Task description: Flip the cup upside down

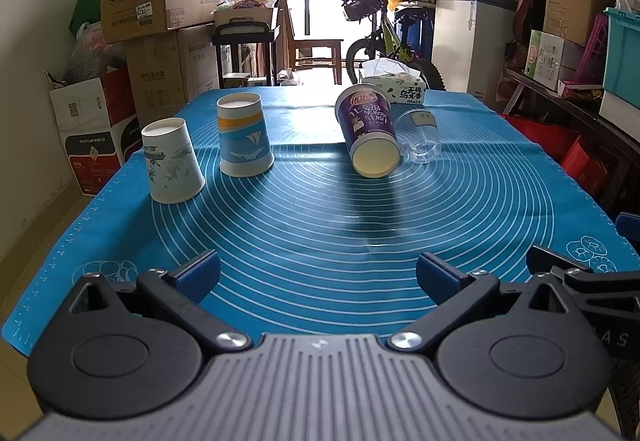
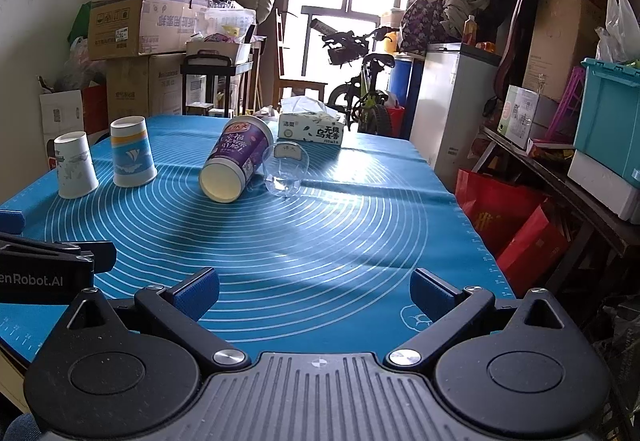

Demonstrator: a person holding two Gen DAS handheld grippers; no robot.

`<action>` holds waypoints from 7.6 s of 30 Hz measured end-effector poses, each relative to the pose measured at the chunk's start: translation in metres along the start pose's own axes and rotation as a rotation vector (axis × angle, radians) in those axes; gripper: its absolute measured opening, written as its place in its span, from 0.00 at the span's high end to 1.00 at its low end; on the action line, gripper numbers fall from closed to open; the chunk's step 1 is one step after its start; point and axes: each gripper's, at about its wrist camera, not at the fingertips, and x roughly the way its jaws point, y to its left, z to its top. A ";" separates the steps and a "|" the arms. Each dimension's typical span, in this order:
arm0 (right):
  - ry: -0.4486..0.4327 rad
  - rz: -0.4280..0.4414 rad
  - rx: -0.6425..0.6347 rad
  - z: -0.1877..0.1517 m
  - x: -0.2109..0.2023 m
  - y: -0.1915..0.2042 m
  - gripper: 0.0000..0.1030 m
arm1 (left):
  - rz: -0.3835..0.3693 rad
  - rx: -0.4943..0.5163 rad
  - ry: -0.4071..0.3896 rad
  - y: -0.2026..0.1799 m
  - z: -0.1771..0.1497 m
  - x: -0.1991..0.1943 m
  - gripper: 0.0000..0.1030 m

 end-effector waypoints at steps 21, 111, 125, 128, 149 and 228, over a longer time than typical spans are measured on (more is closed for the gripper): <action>-0.004 -0.008 -0.001 0.001 0.000 0.002 0.00 | -0.001 0.001 0.000 0.000 0.001 -0.001 0.01; 0.052 0.114 0.197 0.016 0.100 -0.093 0.00 | -0.048 -0.034 0.062 -0.032 0.109 0.160 0.40; 0.006 0.138 0.162 0.022 0.050 -0.082 0.00 | -0.109 0.029 0.046 -0.031 0.059 0.067 0.41; 0.000 0.136 0.157 0.023 0.040 -0.080 0.00 | -0.115 0.022 0.061 -0.029 0.050 0.060 0.41; 0.034 0.119 0.052 0.025 0.039 -0.039 0.00 | -0.157 -0.043 0.104 -0.010 0.026 0.057 0.19; -0.258 0.314 -2.654 -0.036 0.056 0.195 0.27 | 0.142 -0.142 0.055 0.133 0.008 0.024 0.05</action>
